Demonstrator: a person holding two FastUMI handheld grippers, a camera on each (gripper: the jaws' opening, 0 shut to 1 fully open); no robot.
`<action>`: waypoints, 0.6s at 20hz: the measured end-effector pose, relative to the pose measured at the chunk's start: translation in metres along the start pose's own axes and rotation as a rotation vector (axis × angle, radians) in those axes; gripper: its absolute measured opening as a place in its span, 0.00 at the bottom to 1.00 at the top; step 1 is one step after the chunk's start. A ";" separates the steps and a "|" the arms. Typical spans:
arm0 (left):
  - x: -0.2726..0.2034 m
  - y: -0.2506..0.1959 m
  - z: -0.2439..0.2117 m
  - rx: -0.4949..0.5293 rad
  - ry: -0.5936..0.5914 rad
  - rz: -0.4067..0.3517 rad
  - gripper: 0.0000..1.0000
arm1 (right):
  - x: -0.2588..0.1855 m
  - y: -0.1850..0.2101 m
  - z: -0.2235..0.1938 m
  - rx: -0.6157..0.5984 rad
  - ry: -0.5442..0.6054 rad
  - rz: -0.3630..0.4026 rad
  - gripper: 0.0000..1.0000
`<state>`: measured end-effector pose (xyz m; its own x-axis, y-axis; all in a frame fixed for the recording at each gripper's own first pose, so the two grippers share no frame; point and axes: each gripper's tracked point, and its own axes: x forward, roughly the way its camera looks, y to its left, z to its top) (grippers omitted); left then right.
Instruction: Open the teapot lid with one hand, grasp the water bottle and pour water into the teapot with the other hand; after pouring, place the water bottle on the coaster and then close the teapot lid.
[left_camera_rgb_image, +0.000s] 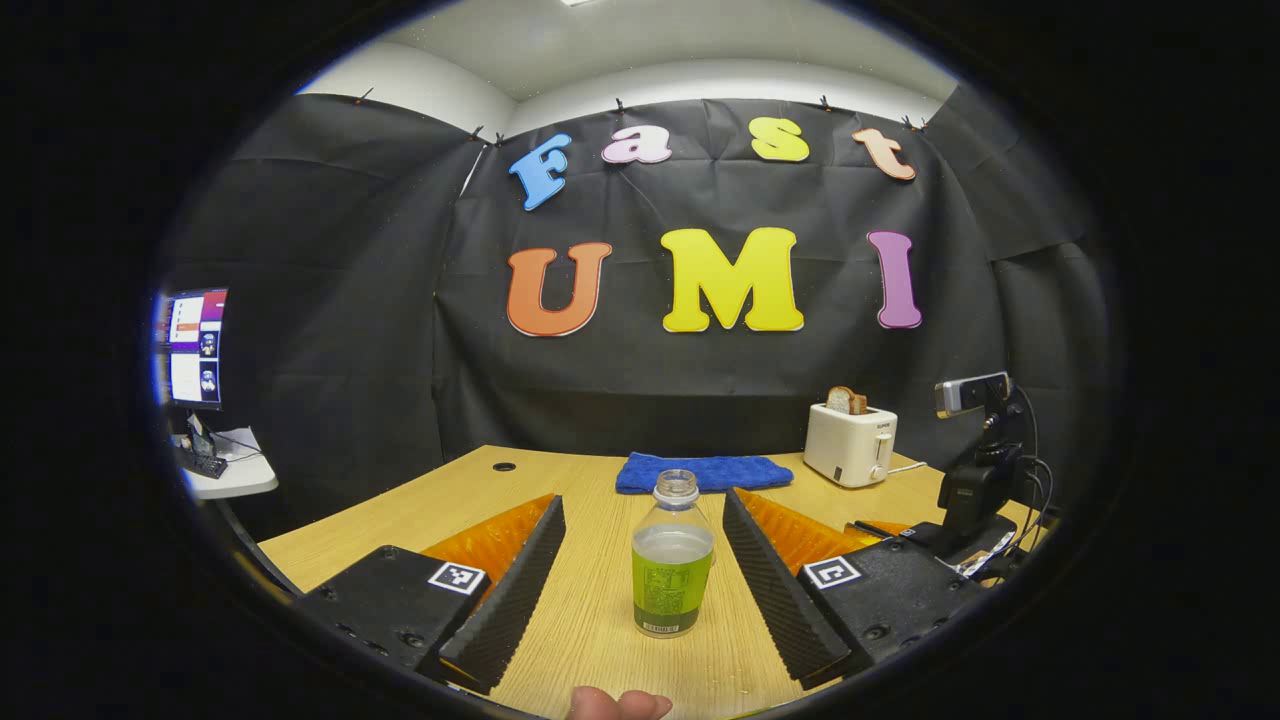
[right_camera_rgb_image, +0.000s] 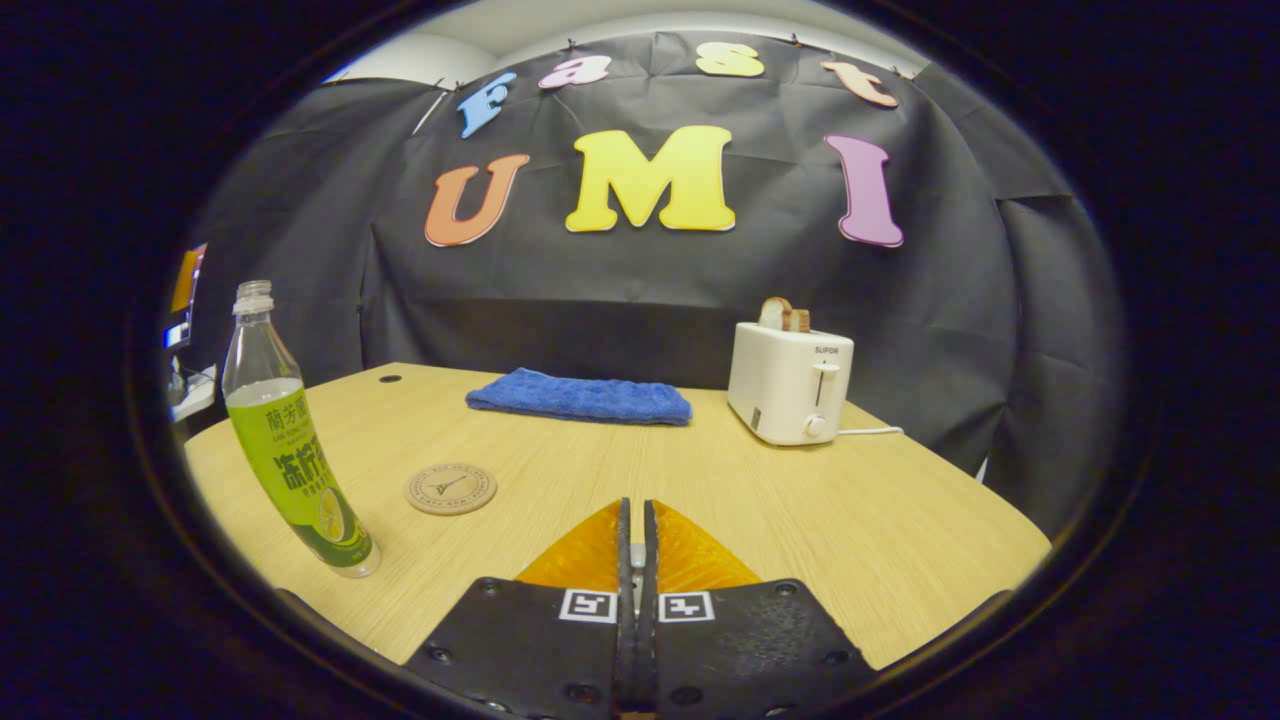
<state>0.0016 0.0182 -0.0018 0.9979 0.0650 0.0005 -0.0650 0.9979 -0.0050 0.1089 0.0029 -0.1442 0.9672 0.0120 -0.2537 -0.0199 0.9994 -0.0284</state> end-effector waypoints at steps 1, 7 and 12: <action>0.001 0.000 0.001 -0.001 -0.001 0.000 0.99 | 0.000 0.002 0.000 0.001 0.000 0.006 0.00; 0.002 0.005 -0.002 -0.012 0.005 0.008 0.96 | -0.005 0.002 0.019 0.009 -0.043 0.018 0.00; -0.003 0.002 -0.023 -0.055 0.044 -0.016 0.99 | -0.024 -0.007 0.043 0.027 -0.072 0.033 0.01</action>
<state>-0.0013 0.0198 -0.0246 0.9979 0.0480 -0.0430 -0.0506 0.9969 -0.0604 0.0970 -0.0033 -0.0966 0.9818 0.0467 -0.1840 -0.0466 0.9989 0.0049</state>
